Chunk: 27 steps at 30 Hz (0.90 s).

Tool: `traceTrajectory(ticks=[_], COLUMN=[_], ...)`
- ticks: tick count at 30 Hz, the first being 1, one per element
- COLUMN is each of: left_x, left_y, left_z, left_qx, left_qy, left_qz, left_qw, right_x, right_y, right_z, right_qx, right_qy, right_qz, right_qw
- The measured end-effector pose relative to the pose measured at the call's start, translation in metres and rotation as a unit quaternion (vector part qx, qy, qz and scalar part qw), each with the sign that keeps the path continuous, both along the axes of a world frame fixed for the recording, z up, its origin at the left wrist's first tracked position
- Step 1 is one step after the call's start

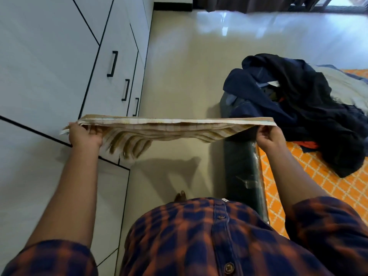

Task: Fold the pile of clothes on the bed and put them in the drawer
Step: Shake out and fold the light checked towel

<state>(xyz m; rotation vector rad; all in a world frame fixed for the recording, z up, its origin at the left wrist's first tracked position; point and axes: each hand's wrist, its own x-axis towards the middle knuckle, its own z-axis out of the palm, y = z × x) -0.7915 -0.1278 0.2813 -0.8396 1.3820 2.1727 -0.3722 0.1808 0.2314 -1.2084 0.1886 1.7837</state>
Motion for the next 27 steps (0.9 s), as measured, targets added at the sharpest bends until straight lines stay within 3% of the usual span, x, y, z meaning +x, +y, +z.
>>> traceTrajectory(ticks=[3, 6, 10, 12, 14, 16, 17, 19, 22, 24, 27], left_x=[0.008, 0.014, 0.012, 0.022, 0.036, 0.05, 0.061, 0.098, 0.167, 0.195, 0.21], left_y=[-0.001, 0.002, 0.0, 0.005, 0.02, 0.044, 0.059, 0.1, 0.157, 0.176, 0.189], left_z=[-0.008, -0.02, -0.043, -0.046, -0.045, -0.036, -0.03, -0.014, -0.001, -0.001, -0.001], left_qx=[0.031, 0.055, 0.104, 0.099, 0.018, -0.145, -0.23, -0.313, -0.289, -0.28, -0.25], left_qy=[-0.032, -0.059, -0.129, -0.142, -0.115, -0.041, 0.013, 0.155, 0.286, 0.299, 0.257], left_qz=[0.019, 0.039, 0.123, 0.135, 0.097, -0.034, -0.102, -0.231, -0.374, -0.393, -0.377], left_qw=[0.999, 0.996, 0.979, 0.976, 0.988, 0.988, 0.968, 0.908, 0.833, 0.823, 0.854], right_x=[-0.001, 0.0, -0.008, -0.015, -0.024, -0.041, -0.052, -0.079, -0.126, -0.153, -0.164], right_y=[-0.012, -0.022, -0.014, -0.011, -0.011, -0.007, -0.002, 0.001, -0.024, -0.056, -0.07], right_z=[0.01, 0.005, 0.006, 0.01, 0.026, 0.044, 0.052, 0.07, 0.085, 0.085, 0.076], right_qx=[0.018, -0.029, -0.147, -0.12, -0.046, 0.062, 0.101, 0.178, 0.293, 0.35, 0.382], right_qy=[0.016, -0.041, -0.098, -0.107, -0.133, -0.183, -0.216, -0.295, -0.371, -0.405, -0.448], right_qz=[0.009, 0.027, -0.055, -0.061, 0.028, 0.125, 0.184, 0.331, 0.463, 0.472, 0.442], right_qw=[1.0, 0.998, 0.983, 0.985, 0.99, 0.973, 0.954, 0.878, 0.75, 0.701, 0.677])
